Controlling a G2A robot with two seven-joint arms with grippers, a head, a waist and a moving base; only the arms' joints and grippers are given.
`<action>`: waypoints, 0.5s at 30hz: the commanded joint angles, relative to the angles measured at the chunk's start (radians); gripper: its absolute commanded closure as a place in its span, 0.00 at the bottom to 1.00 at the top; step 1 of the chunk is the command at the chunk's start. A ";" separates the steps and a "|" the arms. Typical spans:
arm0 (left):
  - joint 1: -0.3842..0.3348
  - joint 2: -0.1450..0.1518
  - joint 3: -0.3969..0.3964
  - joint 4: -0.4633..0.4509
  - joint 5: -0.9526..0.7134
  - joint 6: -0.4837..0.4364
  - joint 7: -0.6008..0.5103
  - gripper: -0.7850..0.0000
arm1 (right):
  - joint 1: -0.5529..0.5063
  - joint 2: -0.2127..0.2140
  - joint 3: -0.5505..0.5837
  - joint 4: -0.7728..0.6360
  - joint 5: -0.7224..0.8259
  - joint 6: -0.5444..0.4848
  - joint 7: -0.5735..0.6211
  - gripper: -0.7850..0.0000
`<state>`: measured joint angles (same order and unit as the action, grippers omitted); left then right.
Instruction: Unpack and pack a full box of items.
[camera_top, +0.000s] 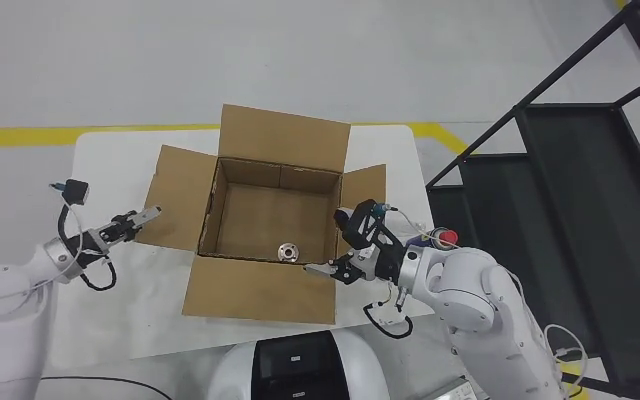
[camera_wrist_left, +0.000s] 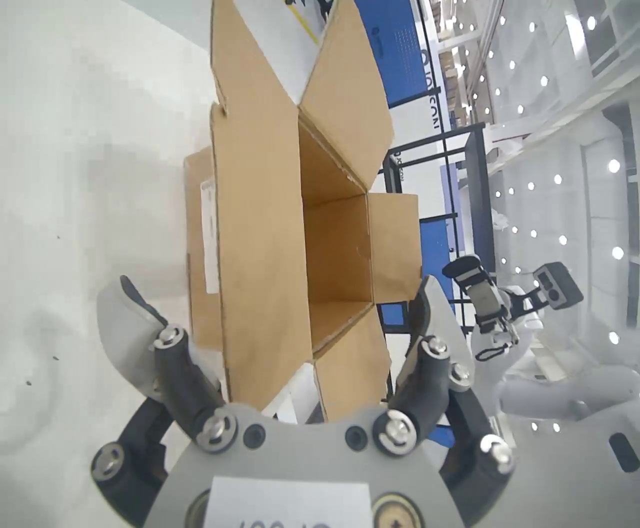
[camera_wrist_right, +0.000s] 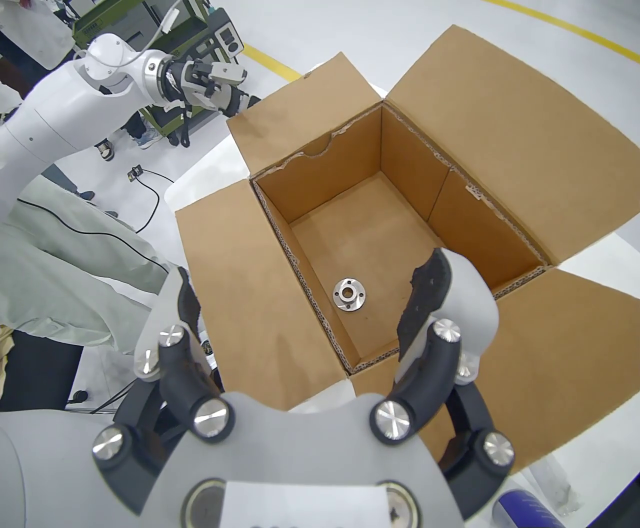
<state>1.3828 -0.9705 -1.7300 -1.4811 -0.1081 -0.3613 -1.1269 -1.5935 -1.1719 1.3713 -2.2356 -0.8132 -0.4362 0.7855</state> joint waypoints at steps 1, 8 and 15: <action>0.027 0.006 -0.015 -0.016 -0.036 0.014 -0.066 0.00 | 0.000 0.000 0.000 0.000 0.000 0.000 0.000 0.00; 0.085 0.020 -0.033 -0.060 -0.126 0.043 -0.226 0.00 | 0.000 0.000 0.000 0.000 0.000 0.000 0.000 0.00; 0.076 0.035 -0.073 -0.049 -0.072 0.049 -0.194 0.00 | 0.000 0.000 0.000 0.000 0.000 0.000 0.000 0.00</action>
<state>1.4603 -0.9381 -1.7884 -1.5356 -0.2116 -0.3152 -1.3621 -1.5935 -1.1719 1.3713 -2.2356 -0.8132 -0.4362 0.7854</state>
